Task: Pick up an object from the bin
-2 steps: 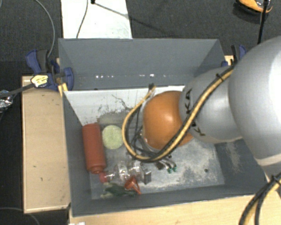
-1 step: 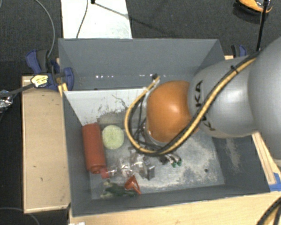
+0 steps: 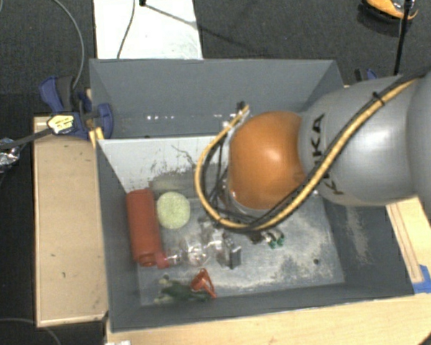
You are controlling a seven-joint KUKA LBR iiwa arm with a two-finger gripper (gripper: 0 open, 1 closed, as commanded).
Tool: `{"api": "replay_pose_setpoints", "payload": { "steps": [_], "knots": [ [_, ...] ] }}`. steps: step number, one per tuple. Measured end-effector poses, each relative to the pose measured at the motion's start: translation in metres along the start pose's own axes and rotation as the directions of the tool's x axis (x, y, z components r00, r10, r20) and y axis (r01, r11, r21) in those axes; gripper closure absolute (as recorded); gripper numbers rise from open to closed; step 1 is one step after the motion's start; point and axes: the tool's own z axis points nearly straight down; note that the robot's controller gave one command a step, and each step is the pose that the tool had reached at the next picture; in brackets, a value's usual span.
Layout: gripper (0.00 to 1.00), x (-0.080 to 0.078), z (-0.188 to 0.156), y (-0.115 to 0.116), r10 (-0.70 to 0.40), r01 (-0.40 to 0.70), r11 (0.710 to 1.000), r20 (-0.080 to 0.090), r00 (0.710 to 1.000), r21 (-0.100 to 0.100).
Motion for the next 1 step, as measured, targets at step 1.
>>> {"api": "replay_pose_setpoints", "payload": {
  "steps": [1],
  "knots": [
    [1.00,-0.0029,-0.0226,-0.0041,0.003,-0.003,1.000,-0.009,1.000,-0.002]
  ]
}}
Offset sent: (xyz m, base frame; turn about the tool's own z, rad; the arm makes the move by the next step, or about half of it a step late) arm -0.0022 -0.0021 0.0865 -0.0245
